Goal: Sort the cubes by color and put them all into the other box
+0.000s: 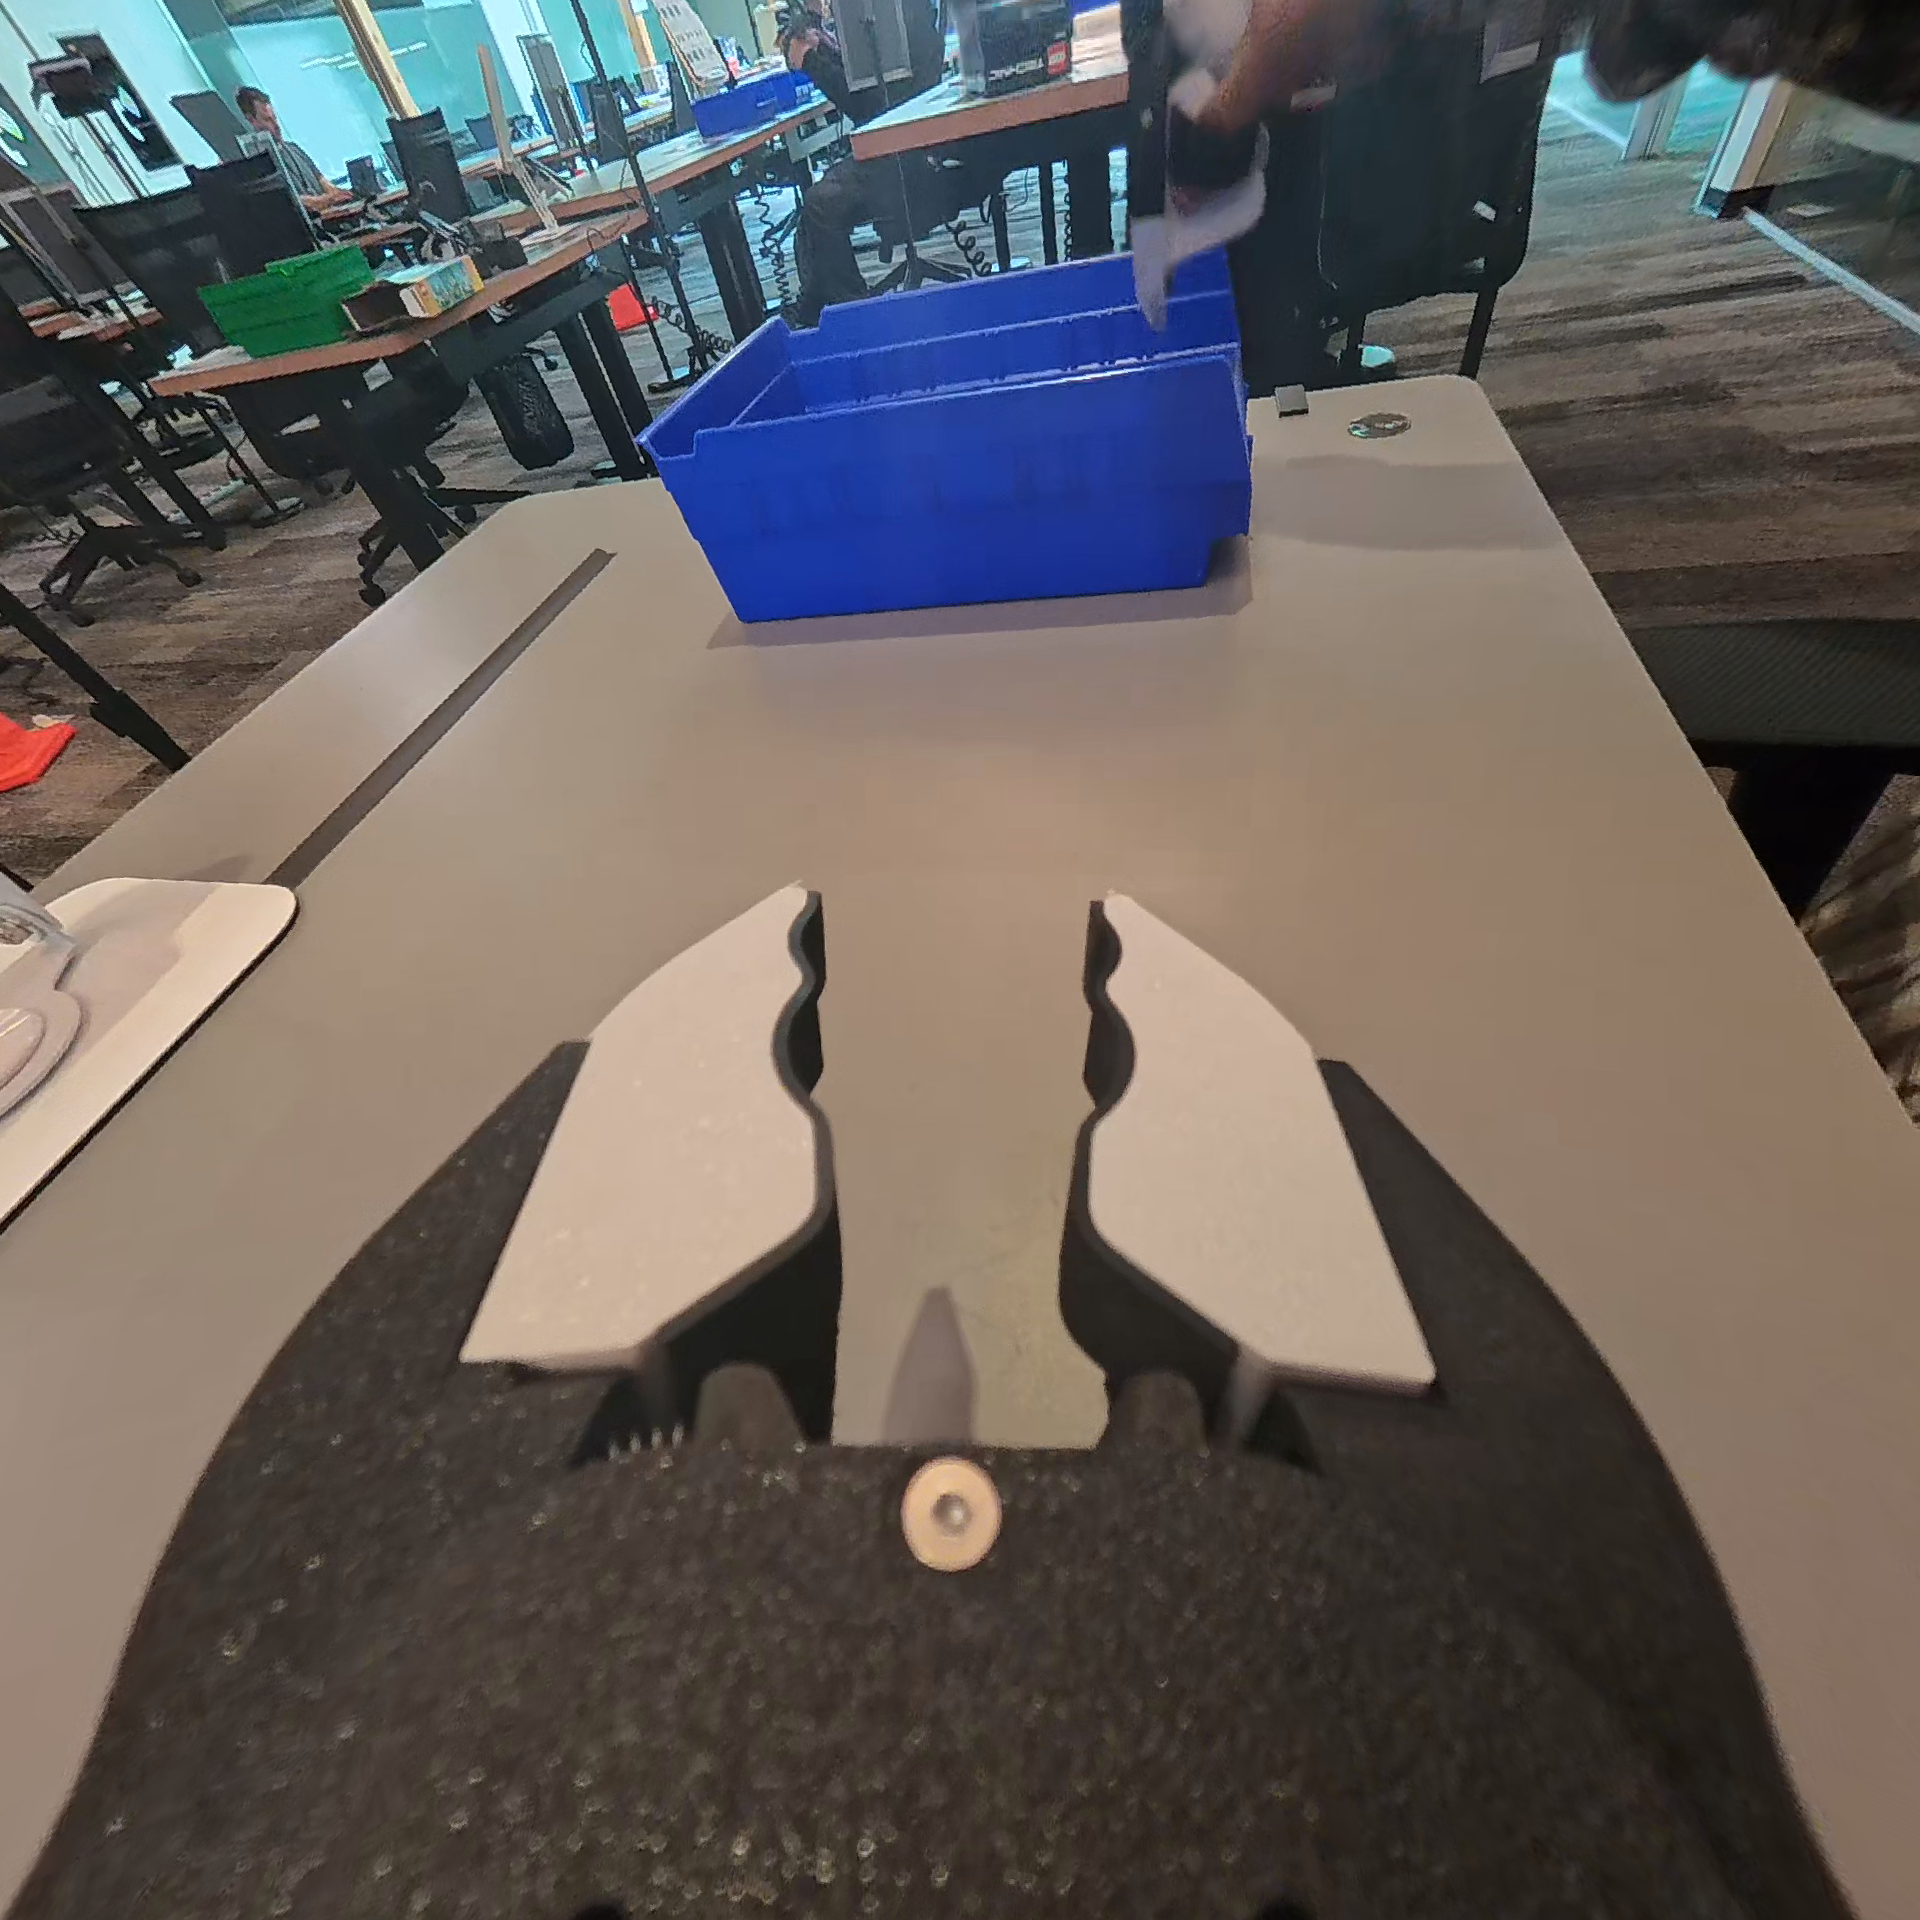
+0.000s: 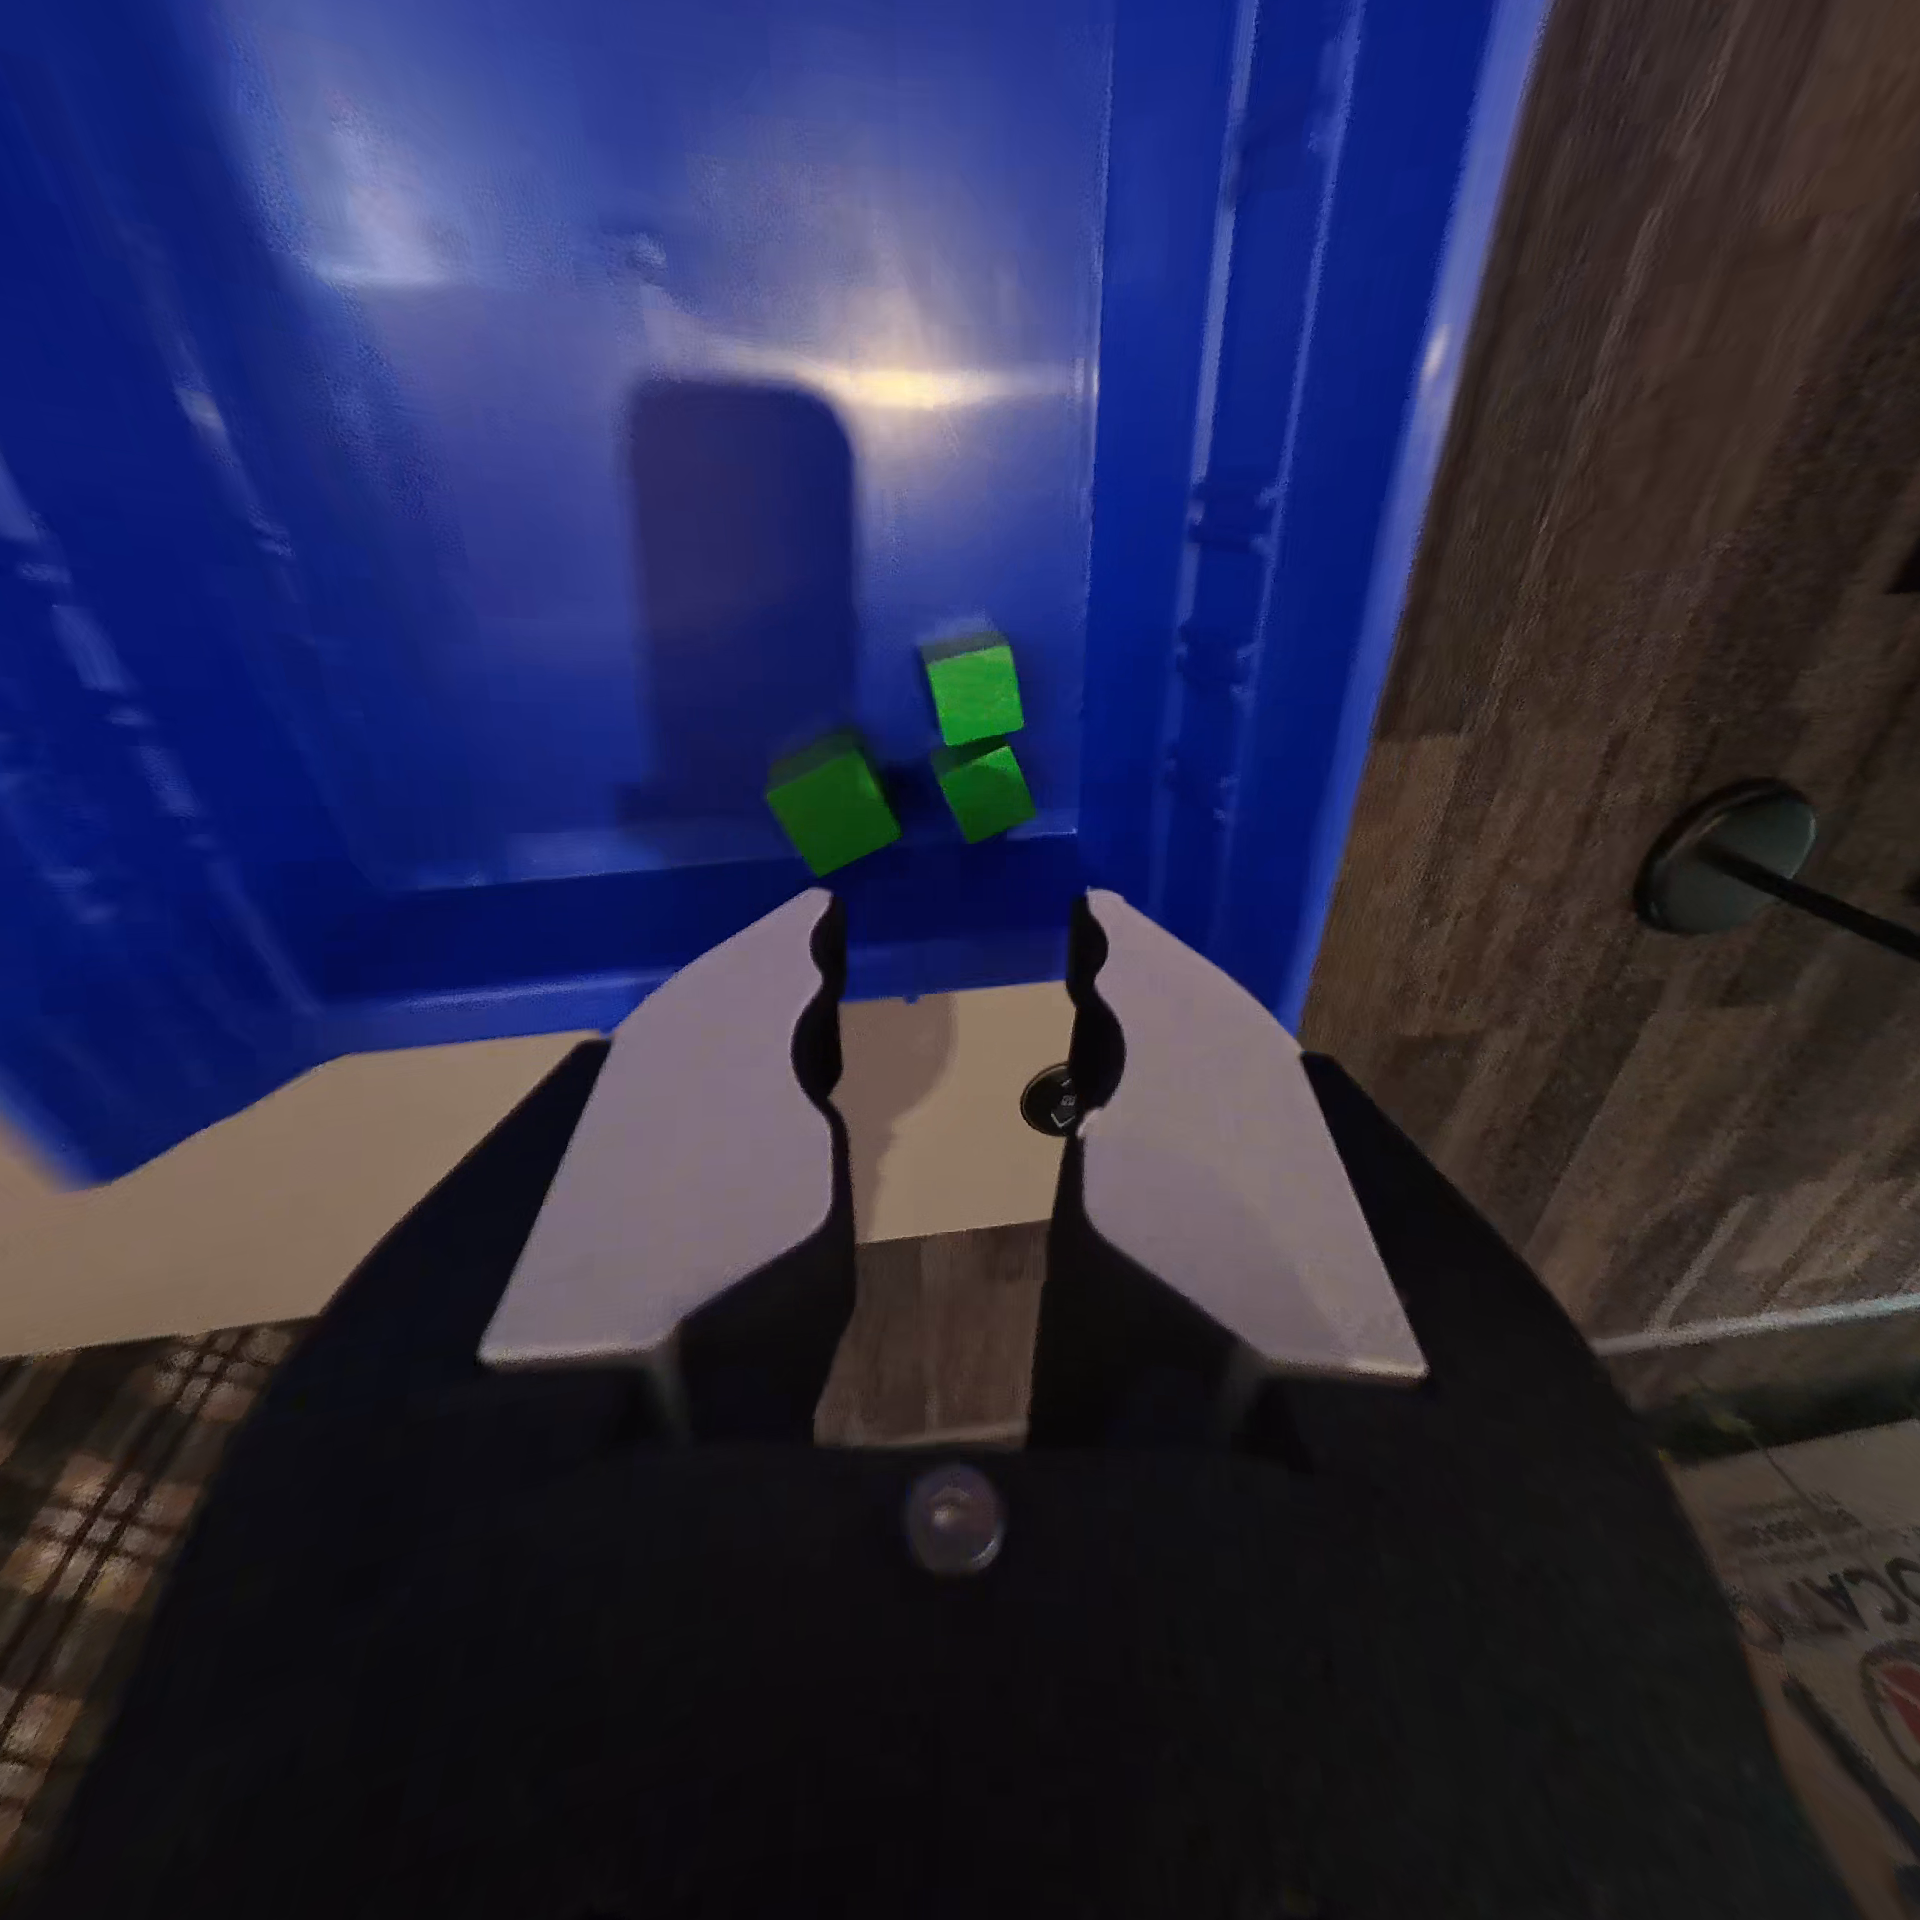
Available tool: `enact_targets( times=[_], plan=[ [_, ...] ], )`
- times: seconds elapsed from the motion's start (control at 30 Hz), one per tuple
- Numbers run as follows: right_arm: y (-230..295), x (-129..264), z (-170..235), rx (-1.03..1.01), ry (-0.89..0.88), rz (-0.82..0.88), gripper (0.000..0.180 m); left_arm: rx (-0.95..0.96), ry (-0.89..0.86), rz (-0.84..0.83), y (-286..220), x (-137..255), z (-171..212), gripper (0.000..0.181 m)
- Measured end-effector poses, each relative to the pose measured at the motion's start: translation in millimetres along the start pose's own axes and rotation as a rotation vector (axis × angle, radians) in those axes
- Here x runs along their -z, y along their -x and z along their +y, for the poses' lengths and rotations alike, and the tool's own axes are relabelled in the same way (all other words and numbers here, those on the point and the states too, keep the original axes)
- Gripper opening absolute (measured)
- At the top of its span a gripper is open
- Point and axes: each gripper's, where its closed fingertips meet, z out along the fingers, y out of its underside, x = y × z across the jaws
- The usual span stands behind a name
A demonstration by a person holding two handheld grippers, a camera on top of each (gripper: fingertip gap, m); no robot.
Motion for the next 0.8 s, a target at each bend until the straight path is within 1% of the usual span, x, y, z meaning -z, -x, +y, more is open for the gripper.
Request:
enact_targets(
  times=[0.07,0.1,0.17,0.23,0.3,0.33,0.37,0.47,0.57,0.6,0.67,0.73,0.8],
  plan=[
    [14.4,41.8,-17.2,0.038,-0.126,-0.017,0.042,-0.002,-0.001,-0.002,-0.2,-0.3,-0.3,0.047],
    [27.8,64.9,-26.9,0.065,-0.208,-0.051,0.044,-0.002,0.000,-0.002,-0.4,-0.5,-0.3,0.047],
    [67.6,111.6,-46.2,0.154,-0.405,-0.163,0.049,-0.006,0.000,-0.002,-0.8,-0.5,-0.8,0.048],
    [111.1,151.8,-61.3,0.250,-0.618,-0.262,0.059,-0.009,-0.002,-0.004,-0.9,-0.3,-1.9,0.048],
    [155.9,178.0,-71.5,0.342,-0.833,-0.349,0.065,-0.008,-0.006,-0.006,-0.5,-0.1,-2.9,0.048],
    [179.3,185.4,-75.2,0.385,-0.934,-0.400,0.072,-0.006,-0.007,-0.007,-0.2,-0.1,-2.7,0.048],
    [202.4,189.3,-78.1,0.418,-1.026,-0.457,0.079,-0.004,-0.007,-0.008,0.3,-0.3,-2.3,0.048],
    [265.2,185.7,-85.6,0.449,-1.241,-0.676,0.088,0.000,-0.007,-0.019,3.4,0.1,-0.9,0.048],
    [311.0,167.5,-98.0,0.392,-1.387,-0.902,0.092,0.007,-0.013,-0.033,7.7,2.3,-1.4,0.048],
    [322.2,158.3,-103.6,0.371,-1.412,-0.948,0.092,0.008,-0.019,-0.038,9.0,3.7,-2.7,0.048],
    [337.3,137.7,-115.8,0.344,-1.451,-0.968,0.092,0.011,-0.032,-0.050,11.8,7.0,-5.9,0.048],
    [343.6,117.5,-125.4,0.327,-1.484,-0.932,0.092,0.018,-0.051,-0.057,13.6,11.2,-10.7,0.048],
    [347.3,104.3,-128.0,0.323,-1.479,-0.924,0.093,0.019,-0.063,-0.078,17.0,17.8,-16.1,0.048]
  ],
)
